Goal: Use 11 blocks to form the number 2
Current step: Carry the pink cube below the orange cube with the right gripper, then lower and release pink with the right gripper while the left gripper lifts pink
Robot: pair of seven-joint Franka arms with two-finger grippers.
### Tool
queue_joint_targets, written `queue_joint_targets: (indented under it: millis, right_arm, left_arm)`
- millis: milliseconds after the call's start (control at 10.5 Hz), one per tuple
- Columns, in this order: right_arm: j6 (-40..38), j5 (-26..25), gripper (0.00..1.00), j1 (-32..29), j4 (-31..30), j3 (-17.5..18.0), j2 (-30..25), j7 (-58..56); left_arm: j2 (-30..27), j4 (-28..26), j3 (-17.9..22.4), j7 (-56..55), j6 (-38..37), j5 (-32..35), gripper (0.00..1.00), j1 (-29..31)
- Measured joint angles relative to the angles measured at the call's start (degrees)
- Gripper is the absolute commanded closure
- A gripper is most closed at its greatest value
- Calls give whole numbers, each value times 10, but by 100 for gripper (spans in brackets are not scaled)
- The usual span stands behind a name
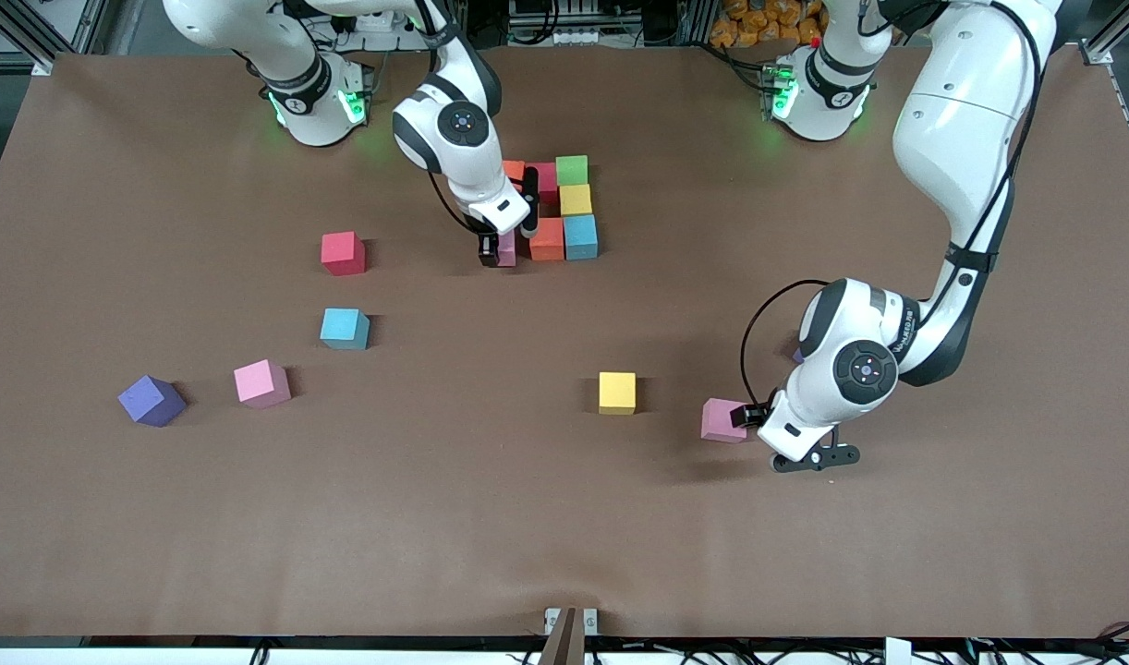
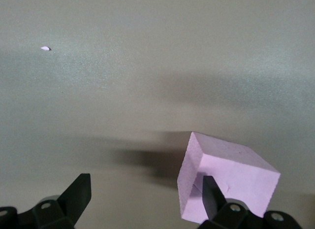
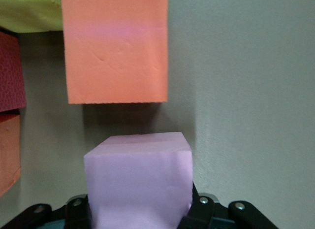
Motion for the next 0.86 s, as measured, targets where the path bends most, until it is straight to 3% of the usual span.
queue_joint_targets:
  millis: [858]
  right_arm:
    - [11, 9, 64, 15, 2, 10, 8, 28]
  left_arm:
    - [8, 14, -1, -20, 2, 13, 0, -32]
